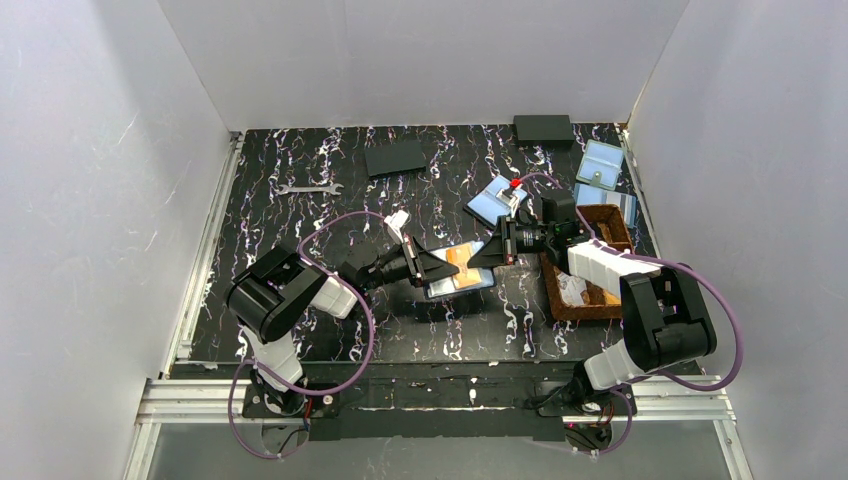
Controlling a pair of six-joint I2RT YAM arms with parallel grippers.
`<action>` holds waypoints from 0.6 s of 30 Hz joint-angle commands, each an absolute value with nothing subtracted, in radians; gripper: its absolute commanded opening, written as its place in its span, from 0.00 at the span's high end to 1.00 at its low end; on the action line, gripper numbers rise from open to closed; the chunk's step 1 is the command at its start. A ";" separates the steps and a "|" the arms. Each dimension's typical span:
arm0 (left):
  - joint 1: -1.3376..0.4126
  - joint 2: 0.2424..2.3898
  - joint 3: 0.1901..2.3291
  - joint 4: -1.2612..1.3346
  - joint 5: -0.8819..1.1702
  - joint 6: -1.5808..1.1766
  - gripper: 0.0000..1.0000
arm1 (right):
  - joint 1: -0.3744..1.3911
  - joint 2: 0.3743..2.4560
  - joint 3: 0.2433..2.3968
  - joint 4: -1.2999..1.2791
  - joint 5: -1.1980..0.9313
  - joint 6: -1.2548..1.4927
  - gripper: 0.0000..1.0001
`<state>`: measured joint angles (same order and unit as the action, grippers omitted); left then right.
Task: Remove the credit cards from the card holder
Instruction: Remove the credit card from the card holder.
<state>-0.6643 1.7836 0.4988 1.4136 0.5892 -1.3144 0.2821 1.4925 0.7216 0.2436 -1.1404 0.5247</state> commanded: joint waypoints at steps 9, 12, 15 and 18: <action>-0.659 1.728 0.522 1.443 0.633 -1.283 1.00 | 0.282 1.463 0.715 0.256 -1.163 0.502 0.76; -0.655 1.726 0.518 1.443 0.641 -1.278 1.00 | 0.281 1.463 0.716 0.256 -1.168 0.503 0.79; -0.651 1.723 0.513 1.443 0.649 -1.272 1.00 | 0.281 1.462 0.716 0.262 -1.183 0.505 0.93; -0.647 1.721 0.509 1.443 0.660 -1.272 0.98 | 0.281 1.463 0.716 0.275 -1.196 0.514 0.99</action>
